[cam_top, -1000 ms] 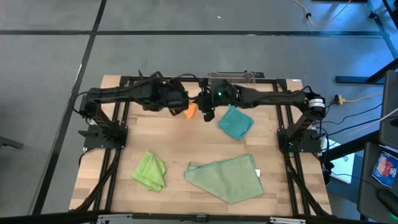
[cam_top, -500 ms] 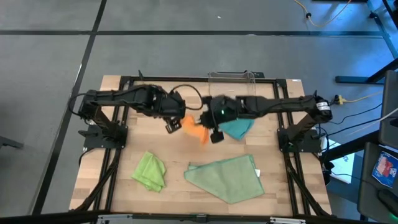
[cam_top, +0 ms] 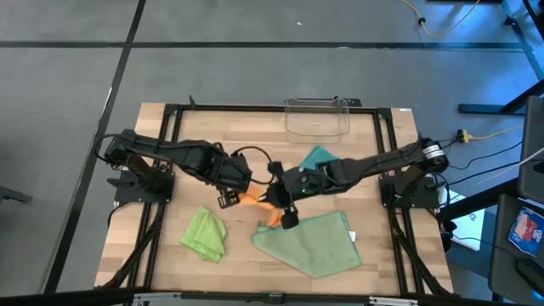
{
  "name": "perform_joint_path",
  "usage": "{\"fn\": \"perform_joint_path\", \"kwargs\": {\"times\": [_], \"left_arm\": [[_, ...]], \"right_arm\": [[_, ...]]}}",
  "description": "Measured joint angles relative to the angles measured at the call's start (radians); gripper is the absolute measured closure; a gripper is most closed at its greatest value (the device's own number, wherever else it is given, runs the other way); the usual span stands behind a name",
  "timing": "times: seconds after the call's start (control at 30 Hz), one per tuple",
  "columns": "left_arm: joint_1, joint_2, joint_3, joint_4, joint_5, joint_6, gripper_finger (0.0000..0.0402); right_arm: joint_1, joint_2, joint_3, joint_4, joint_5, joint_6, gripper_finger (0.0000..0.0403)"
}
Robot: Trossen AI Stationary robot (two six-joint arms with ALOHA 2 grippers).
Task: Fold microfiber towels
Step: Fold the orange microfiber cloth
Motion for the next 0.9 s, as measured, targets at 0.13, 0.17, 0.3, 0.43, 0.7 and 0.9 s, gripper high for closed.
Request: {"fn": "perform_joint_path", "kwargs": {"times": [0.13, 0.17, 0.3, 0.43, 0.7, 0.9], "left_arm": [[-0.018, -0.033, -0.002, -0.001, 0.041, -0.018, 0.0401], [-0.02, -0.043, -0.002, -0.002, 0.05, -0.022, 0.0401], [-0.018, -0.098, -0.002, 0.0, 0.086, -0.022, 0.0401], [0.003, -0.147, -0.001, 0.0, 0.106, -0.02, 0.0401], [0.102, -0.153, -0.033, 0.001, 0.103, 0.041, 0.0401], [0.221, -0.133, -0.176, 0.014, 0.058, 0.084, 0.0401]], "right_arm": [[0.015, 0.031, 0.0, 0.086, 0.0, -0.004, 0.04], [0.018, 0.031, 0.0, 0.099, 0.0, -0.011, 0.04], [0.025, 0.016, 0.032, 0.104, 0.001, -0.045, 0.04], [0.025, 0.002, 0.054, 0.095, 0.002, -0.054, 0.04], [0.0, 0.005, -0.061, 0.132, -0.001, -0.011, 0.04], [-0.054, 0.006, -0.176, 0.203, 0.135, 0.003, 0.04]]}}
